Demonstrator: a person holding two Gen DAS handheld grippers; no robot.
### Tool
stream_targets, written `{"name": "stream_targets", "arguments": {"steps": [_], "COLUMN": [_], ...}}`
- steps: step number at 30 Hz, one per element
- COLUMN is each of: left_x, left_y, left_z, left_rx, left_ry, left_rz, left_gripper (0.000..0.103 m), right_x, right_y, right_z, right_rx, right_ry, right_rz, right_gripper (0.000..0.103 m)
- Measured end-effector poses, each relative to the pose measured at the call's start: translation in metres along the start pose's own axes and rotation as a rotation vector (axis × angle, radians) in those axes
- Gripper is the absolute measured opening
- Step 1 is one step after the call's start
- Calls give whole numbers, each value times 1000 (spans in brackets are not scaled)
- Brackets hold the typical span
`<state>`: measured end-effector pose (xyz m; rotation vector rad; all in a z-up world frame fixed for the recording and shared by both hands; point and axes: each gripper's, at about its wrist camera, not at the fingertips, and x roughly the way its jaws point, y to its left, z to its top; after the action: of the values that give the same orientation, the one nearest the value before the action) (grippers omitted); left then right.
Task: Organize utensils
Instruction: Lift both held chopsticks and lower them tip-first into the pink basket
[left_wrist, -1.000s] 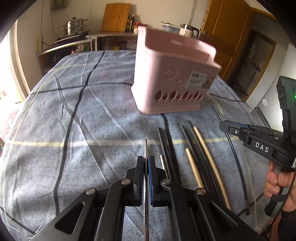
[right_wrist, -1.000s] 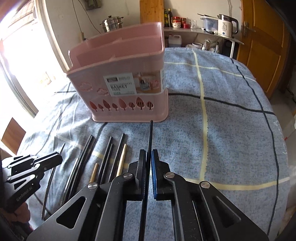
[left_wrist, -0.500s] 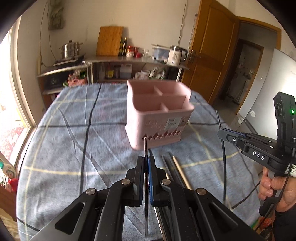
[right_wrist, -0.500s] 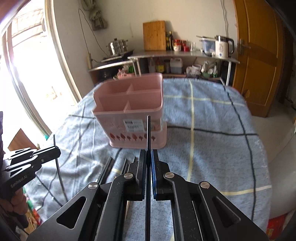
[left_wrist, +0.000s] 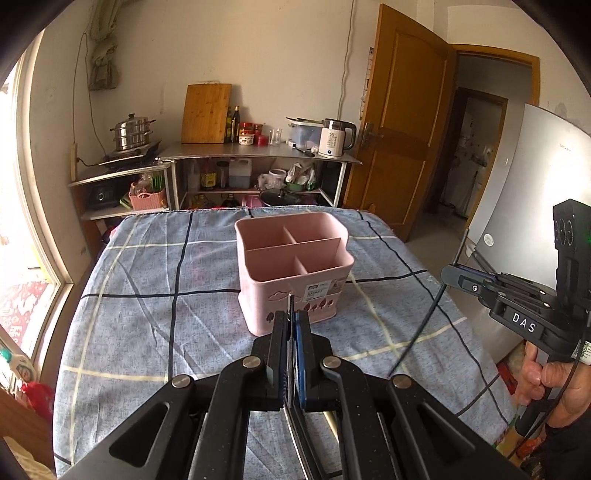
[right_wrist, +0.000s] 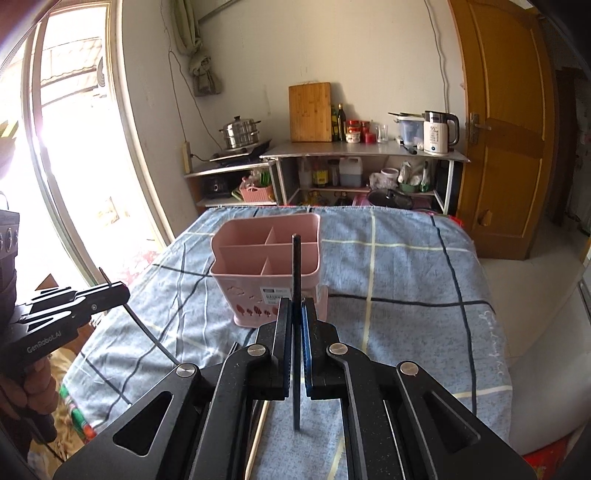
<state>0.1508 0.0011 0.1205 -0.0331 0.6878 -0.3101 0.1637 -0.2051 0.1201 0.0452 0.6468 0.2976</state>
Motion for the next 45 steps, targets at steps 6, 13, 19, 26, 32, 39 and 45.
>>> {"name": "stream_targets", "arguments": {"steps": [6, 13, 19, 26, 32, 39, 45], "left_x": [1, 3, 3, 15, 46, 90, 114], "left_y": [-7, -2, 8, 19, 28, 49, 62], "left_z": [5, 37, 80, 125, 134, 111, 91], "left_rx": [11, 0, -12, -18, -22, -47, -71], "left_ry": [0, -29, -78, -130, -117, -46, -5], "left_rz": [-13, -26, -26, -10, 4, 21, 20], "left_gripper": [4, 4, 4, 4, 4, 4, 4], "right_x": [-8, -7, -7, -1, 23, 69, 102], "right_y": [-1, 6, 16, 22, 29, 33, 28], "right_z": [4, 24, 58, 101, 123, 111, 93], "right_rx": [5, -9, -31, -27, -12, -4, 3], "right_ry": [-17, -45, -98, -177, -201, -128, -44], "right_rz": [8, 30, 46, 75, 96, 102, 98], "right_gripper": [5, 5, 5, 5, 5, 5, 5]}}
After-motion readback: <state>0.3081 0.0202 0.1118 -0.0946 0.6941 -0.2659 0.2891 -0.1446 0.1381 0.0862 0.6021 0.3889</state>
